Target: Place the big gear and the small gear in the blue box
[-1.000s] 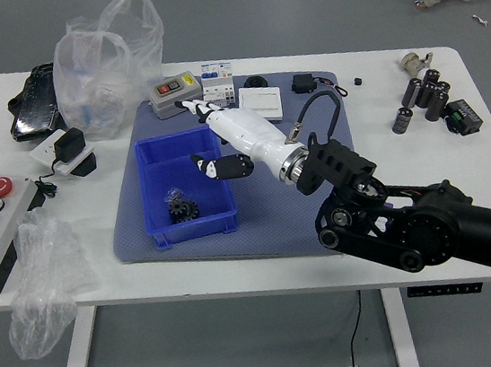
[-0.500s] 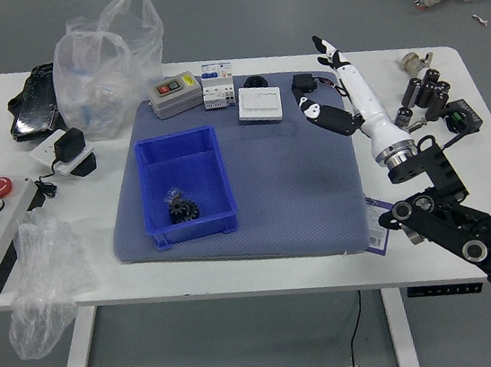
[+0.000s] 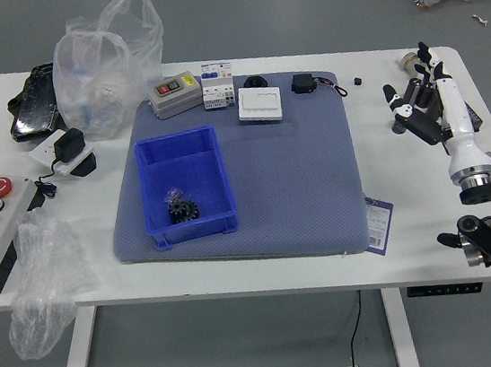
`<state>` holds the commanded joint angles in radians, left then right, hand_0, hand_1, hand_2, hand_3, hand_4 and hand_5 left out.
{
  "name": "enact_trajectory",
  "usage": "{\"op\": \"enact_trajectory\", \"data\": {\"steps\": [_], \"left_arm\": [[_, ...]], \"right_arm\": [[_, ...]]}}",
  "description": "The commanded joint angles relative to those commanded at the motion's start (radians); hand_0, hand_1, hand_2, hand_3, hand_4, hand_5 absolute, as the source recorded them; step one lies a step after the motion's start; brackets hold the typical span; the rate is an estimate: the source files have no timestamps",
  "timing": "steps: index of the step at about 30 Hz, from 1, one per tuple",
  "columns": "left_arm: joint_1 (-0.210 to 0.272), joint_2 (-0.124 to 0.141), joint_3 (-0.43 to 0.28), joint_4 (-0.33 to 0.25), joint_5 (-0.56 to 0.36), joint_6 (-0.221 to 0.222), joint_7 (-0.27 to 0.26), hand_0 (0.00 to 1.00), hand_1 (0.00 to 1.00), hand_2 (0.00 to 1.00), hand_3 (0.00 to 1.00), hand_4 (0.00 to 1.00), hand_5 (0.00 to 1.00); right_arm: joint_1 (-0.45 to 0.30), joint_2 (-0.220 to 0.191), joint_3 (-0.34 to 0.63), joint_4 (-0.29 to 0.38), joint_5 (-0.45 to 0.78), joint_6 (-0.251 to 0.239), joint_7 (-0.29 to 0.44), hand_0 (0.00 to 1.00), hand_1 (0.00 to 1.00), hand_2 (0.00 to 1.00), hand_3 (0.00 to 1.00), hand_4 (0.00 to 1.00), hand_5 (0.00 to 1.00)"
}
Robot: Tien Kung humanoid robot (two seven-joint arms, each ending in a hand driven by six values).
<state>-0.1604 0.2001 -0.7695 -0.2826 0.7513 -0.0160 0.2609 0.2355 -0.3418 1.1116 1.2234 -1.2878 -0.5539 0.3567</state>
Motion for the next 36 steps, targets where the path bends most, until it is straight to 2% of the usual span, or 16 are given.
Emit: {"op": "enact_trajectory", "data": {"steps": [7, 8, 17, 26, 36], "left_arm": [[0.002, -0.006, 0.007, 0.001, -0.008, 0.003, -0.01, 0.688, 0.642, 0.66, 0.781, 0.743, 0.556], [0.002, -0.006, 0.008, 0.001, -0.01, 0.003, -0.011, 0.688, 0.639, 0.658, 0.781, 0.744, 0.556], [0.002, -0.007, -0.01, -0.002, 0.007, 0.005, -0.004, 0.688, 0.64, 0.657, 0.781, 0.744, 0.553], [-0.015, 0.0, 0.002, 0.001, -0.001, 0.005, -0.017, 0.686, 0.639, 0.657, 0.781, 0.743, 0.549], [-0.021, 0.001, 0.003, 0.002, -0.002, 0.004, -0.021, 0.686, 0.639, 0.656, 0.78, 0.742, 0.548]], "right_arm": [[-0.022, 0.004, 0.034, -0.006, 0.047, -0.001, 0.046, 0.92, 0.909, 0.975, 0.987, 0.744, 0.51], [-0.027, 0.004, 0.039, -0.007, 0.055, -0.001, 0.053, 0.882, 0.897, 0.958, 0.99, 0.748, 0.516], [-0.057, 0.011, 0.079, -0.014, 0.1, 0.003, 0.078, 0.873, 0.89, 0.944, 0.981, 0.748, 0.515], [-0.068, 0.011, 0.106, -0.025, 0.137, 0.01, 0.097, 0.84, 0.878, 0.922, 0.952, 0.749, 0.51], [-0.076, 0.012, 0.121, -0.04, 0.184, 0.016, 0.124, 0.847, 0.875, 0.922, 0.965, 0.751, 0.514]]}}
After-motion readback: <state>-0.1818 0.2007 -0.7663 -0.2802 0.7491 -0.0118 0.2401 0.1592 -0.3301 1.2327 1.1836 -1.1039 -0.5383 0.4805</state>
